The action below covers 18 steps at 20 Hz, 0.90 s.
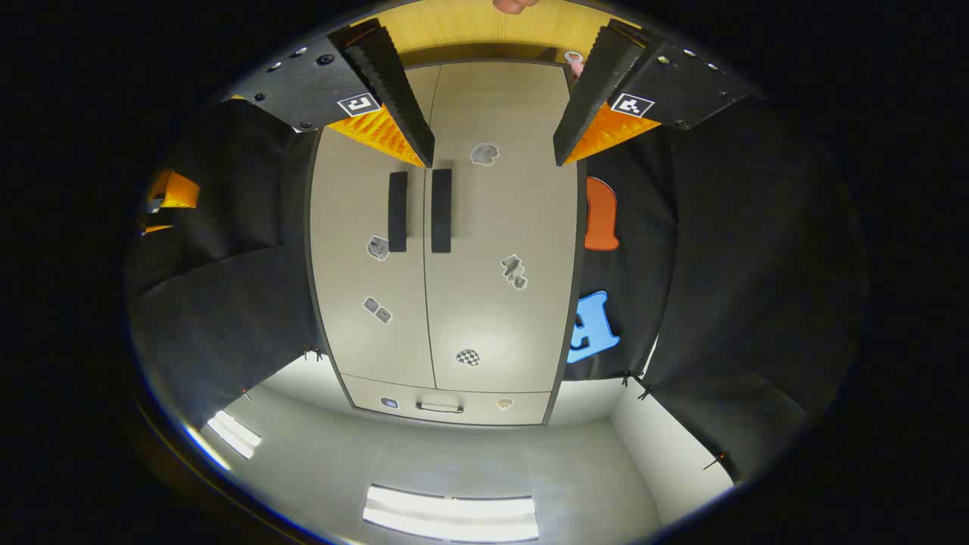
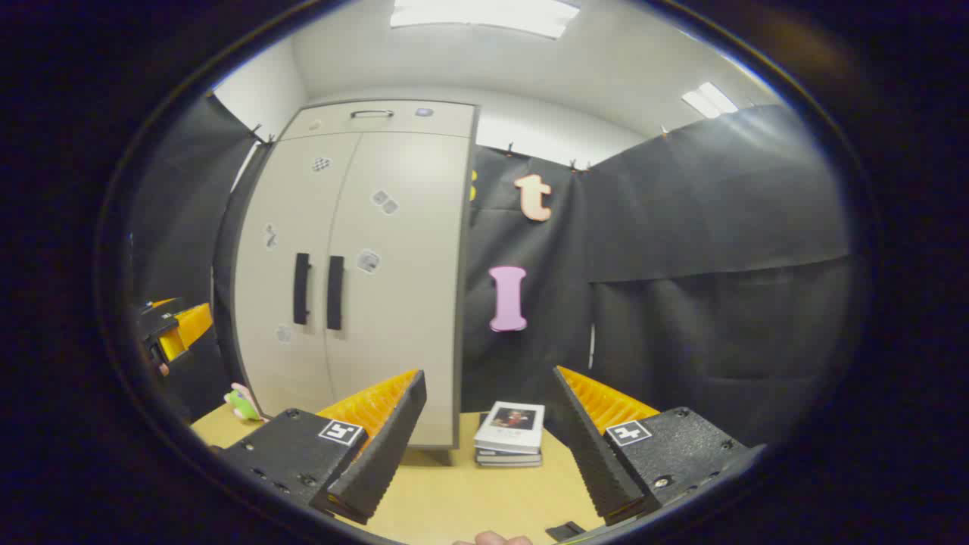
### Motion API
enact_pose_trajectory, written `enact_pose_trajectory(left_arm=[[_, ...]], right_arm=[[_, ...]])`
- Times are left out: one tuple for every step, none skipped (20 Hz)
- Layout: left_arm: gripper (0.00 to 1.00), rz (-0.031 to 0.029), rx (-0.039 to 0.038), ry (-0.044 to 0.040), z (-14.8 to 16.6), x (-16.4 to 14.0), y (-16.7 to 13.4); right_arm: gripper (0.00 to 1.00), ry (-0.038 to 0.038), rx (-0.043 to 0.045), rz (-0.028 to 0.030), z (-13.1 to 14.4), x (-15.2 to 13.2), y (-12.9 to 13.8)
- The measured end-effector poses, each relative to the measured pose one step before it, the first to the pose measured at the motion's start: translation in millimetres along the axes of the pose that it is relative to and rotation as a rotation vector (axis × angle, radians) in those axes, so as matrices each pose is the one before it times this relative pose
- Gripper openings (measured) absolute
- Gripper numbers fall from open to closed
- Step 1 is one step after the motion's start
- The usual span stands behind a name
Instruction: Open the right door of the double-door shoe cabinet with the right hand, and open the left door with the left hand.
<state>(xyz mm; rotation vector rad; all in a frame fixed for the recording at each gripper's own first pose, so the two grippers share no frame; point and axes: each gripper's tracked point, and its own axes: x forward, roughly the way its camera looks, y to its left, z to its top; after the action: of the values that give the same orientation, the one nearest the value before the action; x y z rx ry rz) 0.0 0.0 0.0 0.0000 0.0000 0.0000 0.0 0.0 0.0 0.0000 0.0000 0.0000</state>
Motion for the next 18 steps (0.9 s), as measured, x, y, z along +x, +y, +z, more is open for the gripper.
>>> enact_pose_trajectory(left_arm=[[0.95,0.00201,0.00302,0.03059,-1.01,4.07,3.54],[0.94,-0.00076,0.00276,0.03555,-4.08,3.09,2.54],[0.95,0.00352,0.00808,0.02537,-2.43,2.47,2.02],[0.95,0.01580,0.01059,0.00273,-1.21,0.73,3.60],[0.95,0.00853,0.00613,0.00121,1.20,2.99,2.78],[0.95,-0.00268,-0.00406,0.00290,-0.25,2.61,-1.33],[0.94,-0.01250,-0.01171,0.00667,-2.01,1.62,-4.07],[0.95,-0.01835,-0.01795,0.01238,-2.31,0.57,-5.83],[0.95,-0.01227,-0.01053,0.00996,-2.82,-1.49,-3.58],[0.95,-0.00307,-0.00179,0.00513,-1.54,-0.11,-1.45],[0.95,0.00292,0.00408,0.00036,-0.53,-0.27,1.01],[0.95,0.00349,0.00762,-0.00539,0.82,0.33,1.00],[0.95,-0.00021,0.00533,-0.00321,0.02,1.37,0.36],[0.95,-0.00076,0.00273,-0.00227,0.28,0.08,0.21],[0.95,0.00062,-0.00048,-0.00472,0.62,0.45,0.43],[0.95,-0.00004,-0.00018,-0.00594,0.83,0.30,-0.26],[0.95,0.00003,0.00165,-0.00590,0.53,1.37,0.18],[0.95,0.00354,0.00431,-0.00252,0.00,0.15,1.13]], right_arm=[[1.00,0.00967,-0.00057,0.03798,1.06,11.04,24.70],[1.00,0.01932,0.00282,0.03701,-0.32,8.14,20.70],[1.00,0.00995,0.01104,0.03354,-0.33,7.03,16.60],[1.00,0.00783,0.01374,0.02154,1.90,7.57,9.52],[1.00,0.00114,0.00509,0.00940,1.01,3.16,6.17],[1.00,0.00461,-0.00246,0.00159,1.28,4.83,2.29],[1.00,0.00616,-0.00345,0.00127,-2.02,-0.30,-0.76],[1.00,0.00214,0.00215,0.00314,-0.87,-1.31,0.52],[1.00,0.00300,0.00271,0.00153,0.55,0.21,1.20],[1.00,-0.00217,0.00212,-0.00125,1.48,0.65,0.22],[1.00,-0.00030,-0.00143,-0.00683,-0.13,0.74,-0.80],[1.00,-0.00071,-0.00190,-0.00599,0.33,0.07,-0.70],[1.00,0.00032,0.00186,-0.00339,-0.46,-0.46,0.24],[1.00,0.00238,0.00218,0.00123,-0.51,-0.19,0.74],[1.00,0.00258,0.00185,0.00133,-0.61,0.14,0.24],[1.00,0.00382,0.00069,-0.00203,-0.91,0.13,0.13],[1.00,0.00318,0.00071,-0.00219,-2.26,1.06,2.12],[1.00,0.00212,0.00214,-0.00229,-1.22,1.34,2.12]])
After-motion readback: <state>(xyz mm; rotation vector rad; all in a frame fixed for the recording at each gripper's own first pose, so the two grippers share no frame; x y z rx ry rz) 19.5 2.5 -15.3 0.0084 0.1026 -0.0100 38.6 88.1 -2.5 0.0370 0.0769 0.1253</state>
